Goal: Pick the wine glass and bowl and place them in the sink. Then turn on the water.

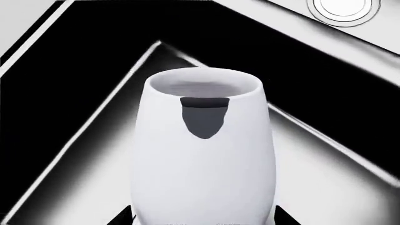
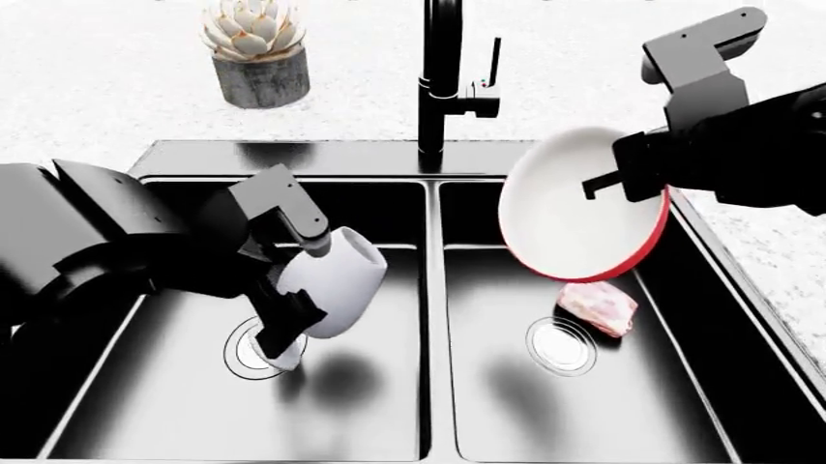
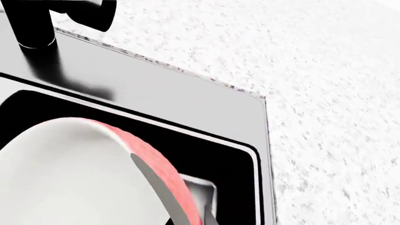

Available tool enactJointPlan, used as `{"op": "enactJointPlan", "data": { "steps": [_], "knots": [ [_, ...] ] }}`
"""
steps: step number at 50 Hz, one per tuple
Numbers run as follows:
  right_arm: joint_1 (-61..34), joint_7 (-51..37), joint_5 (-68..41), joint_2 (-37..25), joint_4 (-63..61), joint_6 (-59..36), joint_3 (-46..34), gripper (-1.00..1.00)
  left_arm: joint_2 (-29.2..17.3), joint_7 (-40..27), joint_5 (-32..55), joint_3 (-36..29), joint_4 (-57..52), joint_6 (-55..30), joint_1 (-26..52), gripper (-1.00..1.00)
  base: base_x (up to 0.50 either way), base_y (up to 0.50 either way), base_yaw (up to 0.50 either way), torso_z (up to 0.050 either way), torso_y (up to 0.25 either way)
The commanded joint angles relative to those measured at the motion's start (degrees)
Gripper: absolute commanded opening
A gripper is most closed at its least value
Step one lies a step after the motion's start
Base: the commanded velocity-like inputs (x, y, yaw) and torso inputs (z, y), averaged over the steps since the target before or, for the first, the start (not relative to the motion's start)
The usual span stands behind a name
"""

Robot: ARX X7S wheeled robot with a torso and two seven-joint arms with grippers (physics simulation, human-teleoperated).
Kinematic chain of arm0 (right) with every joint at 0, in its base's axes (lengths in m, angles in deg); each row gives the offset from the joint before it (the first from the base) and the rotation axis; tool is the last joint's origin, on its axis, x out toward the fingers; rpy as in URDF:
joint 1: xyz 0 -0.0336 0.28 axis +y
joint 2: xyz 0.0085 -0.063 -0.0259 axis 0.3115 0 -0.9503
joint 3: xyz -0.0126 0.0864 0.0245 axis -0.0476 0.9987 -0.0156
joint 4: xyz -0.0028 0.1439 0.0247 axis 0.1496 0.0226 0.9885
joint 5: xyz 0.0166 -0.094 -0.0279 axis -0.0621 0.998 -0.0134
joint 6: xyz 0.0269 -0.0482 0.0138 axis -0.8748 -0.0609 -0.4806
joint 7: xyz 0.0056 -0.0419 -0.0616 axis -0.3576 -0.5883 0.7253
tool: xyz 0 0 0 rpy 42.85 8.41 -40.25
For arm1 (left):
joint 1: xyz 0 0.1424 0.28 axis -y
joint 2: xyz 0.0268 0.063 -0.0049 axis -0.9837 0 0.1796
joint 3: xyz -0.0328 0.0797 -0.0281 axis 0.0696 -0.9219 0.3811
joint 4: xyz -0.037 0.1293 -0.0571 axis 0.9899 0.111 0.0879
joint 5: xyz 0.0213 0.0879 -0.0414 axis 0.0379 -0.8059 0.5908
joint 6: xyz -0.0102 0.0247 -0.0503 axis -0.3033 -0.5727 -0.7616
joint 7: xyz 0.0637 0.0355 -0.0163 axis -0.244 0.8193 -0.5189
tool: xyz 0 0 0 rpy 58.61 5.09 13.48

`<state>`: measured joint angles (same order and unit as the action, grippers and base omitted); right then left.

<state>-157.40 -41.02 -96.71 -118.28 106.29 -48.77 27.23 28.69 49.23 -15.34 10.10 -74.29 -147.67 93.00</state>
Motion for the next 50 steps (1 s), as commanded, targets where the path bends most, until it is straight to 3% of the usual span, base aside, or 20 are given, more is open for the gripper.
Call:
{"op": "enactJointPlan", "data": {
  "steps": [1,23,37,38,50],
  "knots": [
    [0.43,-0.21,-0.36,-0.42,-0.97,0.39,-0.76,-1.0,-0.91,-1.42,2.22,0.32,-3.17,-2.06,-1.13,-1.0,0.0,0.0,0.0,0.0,0.0],
    [1.31,-2.06,-2.75,-0.94,-2.46,0.24,-0.14,-1.0,1.96,3.2,-1.77,-5.6,-2.24,1.71,-0.43,-1.0,0.0,0.0,0.0,0.0,0.0],
    [2.56,-2.95,-4.07,-1.37,-2.52,1.12,-0.11,-1.0,4.2,9.73,-8.05,-15.22,-3.33,4.92,2.59,-1.0,0.0,0.0,0.0,0.0,0.0],
    [2.64,-2.97,-4.13,-1.42,-2.51,1.21,-0.12,-1.0,4.24,9.98,-8.42,-15.71,-3.27,5.12,2.67,1.0,0.0,0.0,0.0,0.0,0.0],
    [3.13,-3.39,-4.89,-1.79,-2.58,1.6,-0.21,-1.0,4.12,10.67,-9.09,-17.44,-3.95,5.38,2.56,1.0,0.0,0.0,0.0,0.0,0.0]
  ]
}}
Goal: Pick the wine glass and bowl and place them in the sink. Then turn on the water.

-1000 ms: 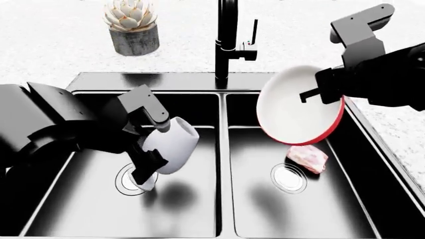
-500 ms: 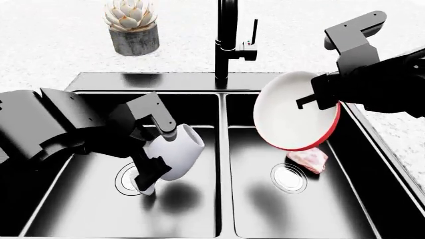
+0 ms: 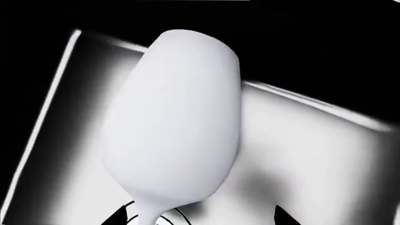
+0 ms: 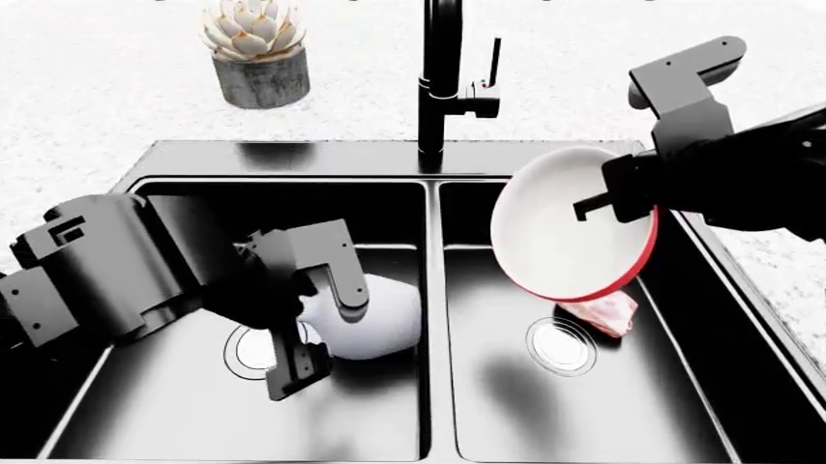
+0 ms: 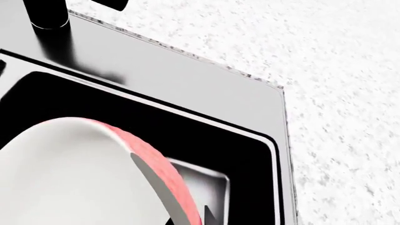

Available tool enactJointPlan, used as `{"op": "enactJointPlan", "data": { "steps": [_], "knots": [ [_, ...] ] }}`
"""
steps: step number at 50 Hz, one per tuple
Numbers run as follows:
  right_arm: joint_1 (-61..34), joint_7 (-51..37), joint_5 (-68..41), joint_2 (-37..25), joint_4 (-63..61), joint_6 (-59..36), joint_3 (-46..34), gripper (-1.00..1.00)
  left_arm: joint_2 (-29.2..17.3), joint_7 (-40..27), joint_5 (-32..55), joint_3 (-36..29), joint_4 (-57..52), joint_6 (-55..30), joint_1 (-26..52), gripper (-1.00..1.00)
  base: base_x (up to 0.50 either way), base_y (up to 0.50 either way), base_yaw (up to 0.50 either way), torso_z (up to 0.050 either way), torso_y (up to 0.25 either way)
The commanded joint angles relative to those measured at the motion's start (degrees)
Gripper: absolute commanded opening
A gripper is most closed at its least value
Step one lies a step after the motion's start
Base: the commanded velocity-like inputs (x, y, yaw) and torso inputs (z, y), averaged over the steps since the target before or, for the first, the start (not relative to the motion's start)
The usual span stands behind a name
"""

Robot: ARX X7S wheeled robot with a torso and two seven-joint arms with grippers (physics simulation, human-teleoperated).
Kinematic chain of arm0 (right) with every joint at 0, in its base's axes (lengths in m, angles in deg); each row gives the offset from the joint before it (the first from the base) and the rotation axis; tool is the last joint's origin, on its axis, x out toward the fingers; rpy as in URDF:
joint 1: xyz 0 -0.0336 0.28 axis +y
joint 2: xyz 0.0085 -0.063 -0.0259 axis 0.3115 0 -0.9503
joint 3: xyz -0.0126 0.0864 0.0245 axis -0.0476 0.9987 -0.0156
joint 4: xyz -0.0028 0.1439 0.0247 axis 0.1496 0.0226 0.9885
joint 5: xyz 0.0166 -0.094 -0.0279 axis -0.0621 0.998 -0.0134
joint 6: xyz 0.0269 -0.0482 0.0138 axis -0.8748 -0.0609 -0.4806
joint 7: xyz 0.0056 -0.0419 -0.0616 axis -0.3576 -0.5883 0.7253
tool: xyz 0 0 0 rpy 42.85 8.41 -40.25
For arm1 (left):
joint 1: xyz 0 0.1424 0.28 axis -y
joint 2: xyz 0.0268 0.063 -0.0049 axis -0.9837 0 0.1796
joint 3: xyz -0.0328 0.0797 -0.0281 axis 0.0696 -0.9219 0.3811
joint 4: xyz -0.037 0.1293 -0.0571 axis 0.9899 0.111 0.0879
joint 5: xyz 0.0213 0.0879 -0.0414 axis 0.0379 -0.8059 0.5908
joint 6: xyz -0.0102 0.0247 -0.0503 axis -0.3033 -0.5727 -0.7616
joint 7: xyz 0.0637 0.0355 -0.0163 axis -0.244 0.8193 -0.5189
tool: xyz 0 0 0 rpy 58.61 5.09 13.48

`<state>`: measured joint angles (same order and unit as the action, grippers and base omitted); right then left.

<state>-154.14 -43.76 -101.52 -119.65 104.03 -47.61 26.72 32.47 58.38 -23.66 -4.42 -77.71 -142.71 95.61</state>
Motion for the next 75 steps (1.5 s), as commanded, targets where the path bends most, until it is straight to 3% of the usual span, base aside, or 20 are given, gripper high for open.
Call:
{"op": "enactJointPlan", "data": {
  "steps": [1,12,26,62,63,75],
  "knots": [
    [-0.15,-0.71,-0.14,-0.44,-0.33,0.45,0.3,-1.0,0.33,1.5,-0.74,-2.85,-0.51,0.42,-0.01,1.0,0.0,0.0,0.0,0.0,0.0],
    [0.46,-1.52,-1.47,-0.68,-1.25,-0.18,0.21,-1.0,-0.65,-0.1,1.33,2.45,0.27,-0.73,3.23,1.0,0.0,0.0,0.0,0.0,0.0],
    [5.77,-2.87,-4.36,-1.13,-4.58,-0.91,-0.31,-1.0,-6.26,-6.77,7.41,13.87,-4.51,-7.53,9.3,1.0,0.0,0.0,0.0,0.0,0.0],
    [16.58,-2.85,-7.97,-2.39,-7.08,0.41,-3.21,-1.0,-7.89,-7.55,7.86,14.59,-2.76,-9.11,10.96,1.0,0.0,0.0,0.0,0.0,0.001],
    [16.48,-2.87,-7.98,-2.44,-6.97,0.41,-3.2,1.0,-7.84,-7.54,7.9,14.57,-2.75,-9.09,10.92,1.0,0.0,0.0,0.0,0.0,0.0],
    [12.11,-3.25,-6.47,-2.38,-6.12,1.98,-3.38,1.0,-7.79,-7.17,7.96,14.34,-2.64,-8.69,11.14,1.0,0.0,0.0,0.0,0.0,0.0]
  ]
}}
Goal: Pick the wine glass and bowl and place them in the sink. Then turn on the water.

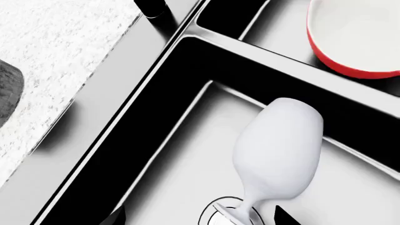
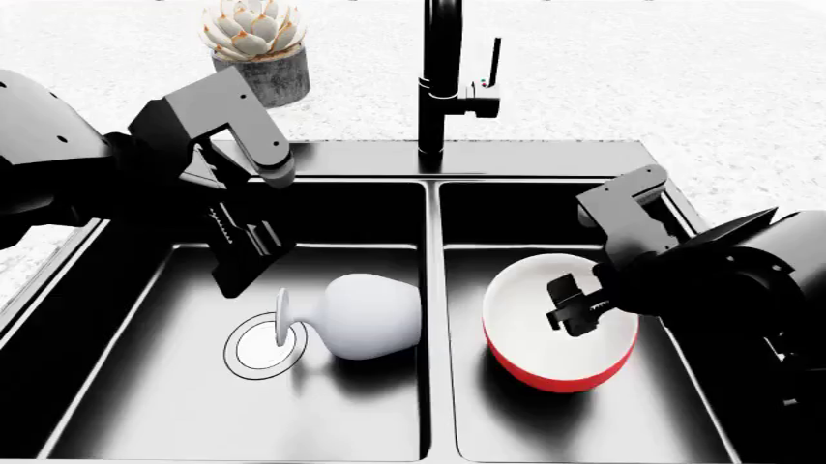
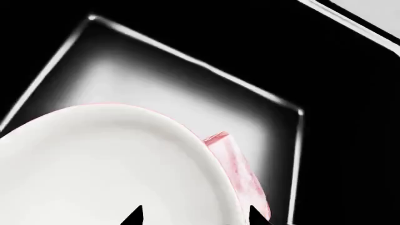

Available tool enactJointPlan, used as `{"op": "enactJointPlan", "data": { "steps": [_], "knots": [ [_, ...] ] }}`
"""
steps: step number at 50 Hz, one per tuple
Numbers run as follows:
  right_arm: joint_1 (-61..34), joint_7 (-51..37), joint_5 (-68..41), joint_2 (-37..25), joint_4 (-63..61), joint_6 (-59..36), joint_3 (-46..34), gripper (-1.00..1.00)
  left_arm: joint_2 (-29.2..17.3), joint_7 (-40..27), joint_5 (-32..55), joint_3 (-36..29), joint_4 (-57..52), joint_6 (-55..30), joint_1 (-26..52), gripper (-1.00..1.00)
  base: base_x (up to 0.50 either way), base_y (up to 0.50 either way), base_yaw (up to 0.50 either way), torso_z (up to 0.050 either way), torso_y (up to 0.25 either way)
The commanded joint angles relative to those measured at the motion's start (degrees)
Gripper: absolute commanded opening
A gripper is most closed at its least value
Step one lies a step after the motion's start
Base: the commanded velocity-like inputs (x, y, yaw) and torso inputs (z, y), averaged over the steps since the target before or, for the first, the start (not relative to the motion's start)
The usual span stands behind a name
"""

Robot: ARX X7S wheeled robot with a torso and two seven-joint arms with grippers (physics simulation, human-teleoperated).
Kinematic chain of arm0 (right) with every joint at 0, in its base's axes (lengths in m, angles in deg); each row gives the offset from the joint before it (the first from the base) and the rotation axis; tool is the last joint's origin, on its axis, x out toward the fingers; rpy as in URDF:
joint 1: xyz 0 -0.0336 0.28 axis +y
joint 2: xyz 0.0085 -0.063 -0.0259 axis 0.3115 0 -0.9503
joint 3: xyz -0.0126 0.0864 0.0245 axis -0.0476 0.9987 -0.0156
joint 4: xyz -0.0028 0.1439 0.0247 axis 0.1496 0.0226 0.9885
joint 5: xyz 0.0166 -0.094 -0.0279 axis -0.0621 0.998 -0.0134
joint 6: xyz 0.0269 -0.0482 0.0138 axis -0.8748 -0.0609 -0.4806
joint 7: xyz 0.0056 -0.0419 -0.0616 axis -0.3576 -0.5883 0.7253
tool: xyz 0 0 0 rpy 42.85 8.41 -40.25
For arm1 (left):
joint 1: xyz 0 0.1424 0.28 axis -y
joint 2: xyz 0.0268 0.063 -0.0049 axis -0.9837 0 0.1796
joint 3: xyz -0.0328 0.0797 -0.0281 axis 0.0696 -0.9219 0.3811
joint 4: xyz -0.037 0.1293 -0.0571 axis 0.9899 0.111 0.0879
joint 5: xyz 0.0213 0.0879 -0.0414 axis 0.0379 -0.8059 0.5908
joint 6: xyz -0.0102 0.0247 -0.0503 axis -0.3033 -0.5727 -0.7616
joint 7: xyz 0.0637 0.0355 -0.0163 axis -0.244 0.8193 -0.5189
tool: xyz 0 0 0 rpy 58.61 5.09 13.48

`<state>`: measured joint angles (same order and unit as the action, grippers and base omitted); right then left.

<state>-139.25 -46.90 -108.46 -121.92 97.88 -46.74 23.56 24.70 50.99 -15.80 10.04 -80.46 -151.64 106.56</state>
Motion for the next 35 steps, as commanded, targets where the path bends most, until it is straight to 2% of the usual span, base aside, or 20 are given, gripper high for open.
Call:
{"op": "enactJointPlan", "data": {
  "steps": [1,11,19,26,33,35],
  "knots": [
    [-3.41,-0.01,0.83,-0.15,-0.21,1.48,-0.49,1.0,-0.05,0.2,0.15,-0.07,0.07,0.25,0.21,1.0,0.0,0.0,0.0,0.0,0.0],
    [-9.4,2.51,6.13,-1.53,-3.06,6.58,-4.86,1.0,-0.42,0.11,0.48,0.24,-0.29,0.63,0.19,1.0,0.0,0.0,0.0,0.0,0.0],
    [-11.54,1.66,5.32,-1.27,-3.99,7.2,-2.36,1.0,-1.29,-2.29,2.34,2.59,-1.12,-0.07,-1.05,1.0,0.0,0.0,0.0,0.0,0.0],
    [-10.55,-2.52,4.84,-1.13,-6.18,12.26,3.81,1.0,-1.88,-11.52,10.85,14.52,0.71,-2.62,-4.04,1.0,0.0,0.0,0.0,0.0,0.0],
    [-11.0,-2.84,9.63,3.48,4.38,25.26,7.74,1.0,1.09,-27.32,25.58,31.5,8.17,-5.54,-8.02,1.0,0.0,0.0,0.0,0.0,0.0],
    [-11.88,-1.76,11.46,4.86,8.11,28.69,7.51,1.0,1.5,-30.37,28.57,34.05,8.86,-5.88,-8.72,1.0,0.0,0.0,0.0,0.0,0.0]
  ]
}}
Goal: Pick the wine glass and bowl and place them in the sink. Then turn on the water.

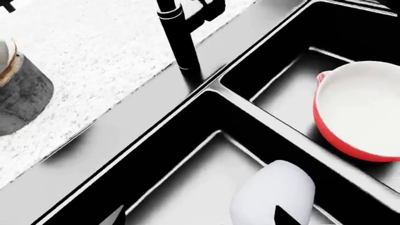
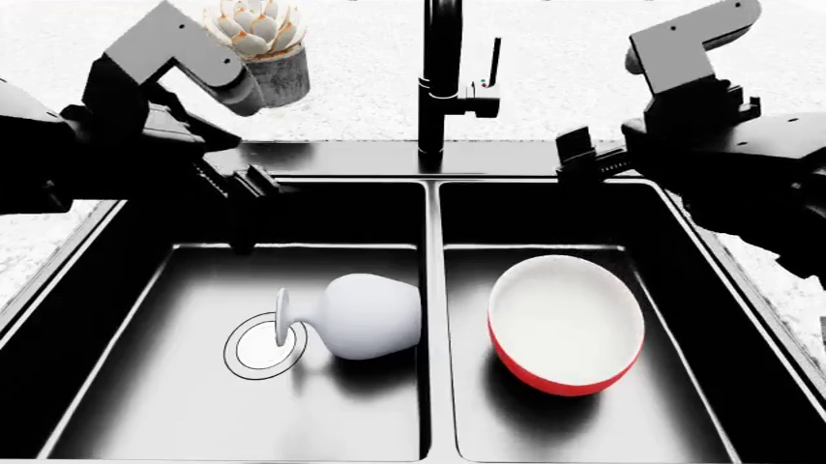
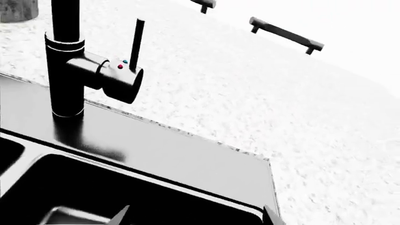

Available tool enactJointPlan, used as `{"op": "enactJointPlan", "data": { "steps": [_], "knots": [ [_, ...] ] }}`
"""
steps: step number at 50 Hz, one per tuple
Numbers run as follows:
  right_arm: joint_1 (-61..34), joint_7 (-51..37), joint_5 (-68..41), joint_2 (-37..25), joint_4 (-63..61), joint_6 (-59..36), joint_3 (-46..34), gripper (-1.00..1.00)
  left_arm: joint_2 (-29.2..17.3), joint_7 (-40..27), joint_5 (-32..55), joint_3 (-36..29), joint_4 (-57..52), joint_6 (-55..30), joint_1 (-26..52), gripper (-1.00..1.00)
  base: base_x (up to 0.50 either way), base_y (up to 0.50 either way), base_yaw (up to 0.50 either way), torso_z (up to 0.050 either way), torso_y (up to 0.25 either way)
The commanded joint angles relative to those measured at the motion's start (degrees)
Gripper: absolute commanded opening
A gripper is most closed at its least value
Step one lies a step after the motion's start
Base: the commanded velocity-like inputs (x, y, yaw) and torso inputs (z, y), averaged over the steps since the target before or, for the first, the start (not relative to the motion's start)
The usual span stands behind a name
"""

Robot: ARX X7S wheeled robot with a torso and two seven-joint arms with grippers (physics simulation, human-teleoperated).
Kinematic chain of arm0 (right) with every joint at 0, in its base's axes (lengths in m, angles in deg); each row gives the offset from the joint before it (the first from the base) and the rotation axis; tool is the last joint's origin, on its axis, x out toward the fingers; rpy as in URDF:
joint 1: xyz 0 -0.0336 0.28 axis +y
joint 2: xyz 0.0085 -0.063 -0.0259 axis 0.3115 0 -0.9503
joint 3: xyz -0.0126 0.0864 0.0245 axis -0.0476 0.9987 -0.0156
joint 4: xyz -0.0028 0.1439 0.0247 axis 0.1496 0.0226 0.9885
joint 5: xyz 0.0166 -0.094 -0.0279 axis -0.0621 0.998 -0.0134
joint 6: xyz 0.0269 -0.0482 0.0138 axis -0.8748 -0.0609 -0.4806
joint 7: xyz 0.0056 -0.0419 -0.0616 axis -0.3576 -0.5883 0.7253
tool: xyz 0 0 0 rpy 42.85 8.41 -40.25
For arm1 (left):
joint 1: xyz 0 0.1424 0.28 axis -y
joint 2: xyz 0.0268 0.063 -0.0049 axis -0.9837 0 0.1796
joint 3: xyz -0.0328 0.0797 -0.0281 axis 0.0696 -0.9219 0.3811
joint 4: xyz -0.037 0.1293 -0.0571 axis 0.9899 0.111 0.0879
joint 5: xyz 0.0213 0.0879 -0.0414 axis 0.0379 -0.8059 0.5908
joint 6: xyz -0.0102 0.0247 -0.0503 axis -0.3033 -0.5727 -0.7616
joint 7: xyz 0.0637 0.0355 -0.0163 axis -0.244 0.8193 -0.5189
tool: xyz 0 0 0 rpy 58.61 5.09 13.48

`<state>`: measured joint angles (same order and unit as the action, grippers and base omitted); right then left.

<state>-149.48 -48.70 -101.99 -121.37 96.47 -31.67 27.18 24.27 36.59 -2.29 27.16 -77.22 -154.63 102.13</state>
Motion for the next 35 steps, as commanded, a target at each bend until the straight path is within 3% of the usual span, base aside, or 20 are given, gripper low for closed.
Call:
{"op": "enactJointPlan", "data": {
  "steps": [1,9,17,26,35],
  "knots": [
    [-2.48,1.04,6.21,5.12,11.95,15.62,3.45,1.0,2.11,-17.07,16.06,17.83,6.08,-2.94,-4.25,1.0,0.0,0.0,0.0,0.0,0.0],
    [-9.97,8.9,13.89,12.15,34.03,30.51,0.99,1.0,3.92,-20.05,18.28,20.51,10.96,-2.18,-1.25,1.0,0.0,0.0,0.0,0.0,0.0],
    [-20.91,20.33,18.18,23.01,66.75,48.04,0.45,1.0,5.05,-22.4,19.82,21.85,14.0,-2.11,1.17,1.0,0.0,0.0,0.0,0.0,0.0],
    [-20.89,22.28,24.71,26.32,67.66,50.08,10.0,1.0,4.97,-28.93,26.8,25.18,14.16,-3.49,0.4,1.0,0.0,0.0,0.0,0.0,0.0],
    [-20.59,24.55,34.75,29.53,67.67,49.99,23.24,1.0,5.2,-29.72,28.86,25.77,13.57,-2.7,-0.61,1.0,0.0,0.0,0.0,0.0,0.0]
  ]
}}
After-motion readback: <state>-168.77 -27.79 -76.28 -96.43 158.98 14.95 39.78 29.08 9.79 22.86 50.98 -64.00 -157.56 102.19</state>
